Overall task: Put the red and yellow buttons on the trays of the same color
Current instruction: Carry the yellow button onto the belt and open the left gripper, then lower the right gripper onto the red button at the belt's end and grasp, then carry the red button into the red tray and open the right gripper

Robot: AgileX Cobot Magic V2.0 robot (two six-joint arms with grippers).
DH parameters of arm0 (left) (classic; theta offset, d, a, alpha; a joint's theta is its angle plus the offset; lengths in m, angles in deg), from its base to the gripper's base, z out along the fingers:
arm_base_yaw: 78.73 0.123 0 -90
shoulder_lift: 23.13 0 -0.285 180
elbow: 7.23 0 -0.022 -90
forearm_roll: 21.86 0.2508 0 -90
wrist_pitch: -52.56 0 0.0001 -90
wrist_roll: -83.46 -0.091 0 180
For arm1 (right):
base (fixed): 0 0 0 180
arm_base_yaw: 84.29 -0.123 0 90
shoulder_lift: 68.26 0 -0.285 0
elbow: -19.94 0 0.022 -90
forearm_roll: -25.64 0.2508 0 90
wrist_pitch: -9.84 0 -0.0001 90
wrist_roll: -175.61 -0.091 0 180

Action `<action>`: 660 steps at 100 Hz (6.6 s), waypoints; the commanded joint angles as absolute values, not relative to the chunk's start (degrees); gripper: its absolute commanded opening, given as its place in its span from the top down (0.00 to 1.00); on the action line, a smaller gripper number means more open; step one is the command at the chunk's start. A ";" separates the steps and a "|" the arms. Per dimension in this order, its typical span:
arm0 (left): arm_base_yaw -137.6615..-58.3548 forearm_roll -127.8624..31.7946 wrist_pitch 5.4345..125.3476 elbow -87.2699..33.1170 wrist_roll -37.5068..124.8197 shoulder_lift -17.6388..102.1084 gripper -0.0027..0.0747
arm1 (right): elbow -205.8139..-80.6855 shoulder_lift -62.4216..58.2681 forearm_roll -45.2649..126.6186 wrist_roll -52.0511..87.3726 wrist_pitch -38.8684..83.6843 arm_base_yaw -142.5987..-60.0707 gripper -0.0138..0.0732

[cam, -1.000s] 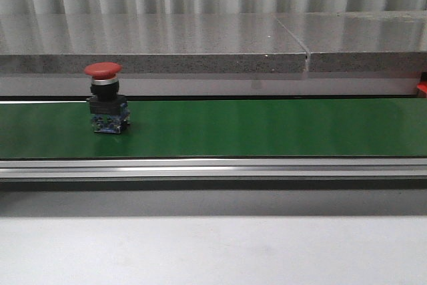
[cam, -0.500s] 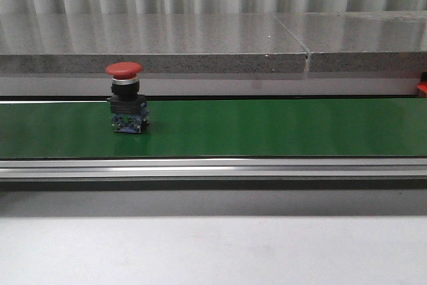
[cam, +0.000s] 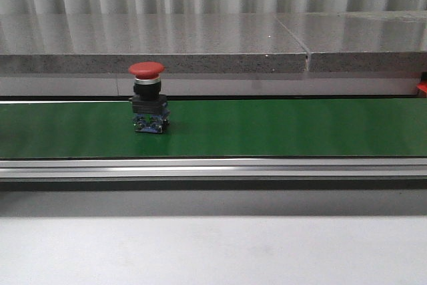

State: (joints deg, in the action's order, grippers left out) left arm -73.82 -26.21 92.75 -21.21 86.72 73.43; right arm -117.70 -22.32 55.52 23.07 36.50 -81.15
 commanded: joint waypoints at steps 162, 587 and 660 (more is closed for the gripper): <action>-81.43 -27.49 75.46 -53.26 80.97 18.90 0.25 | -119.11 -22.63 56.49 23.42 33.17 -81.14 0.92; -81.43 -27.49 78.41 -58.91 80.97 6.08 0.99 | -164.05 30.92 50.05 22.36 41.55 -67.27 0.65; -81.43 -27.49 78.41 -58.91 80.97 6.08 0.99 | -164.58 46.67 50.21 22.36 26.04 -63.34 0.65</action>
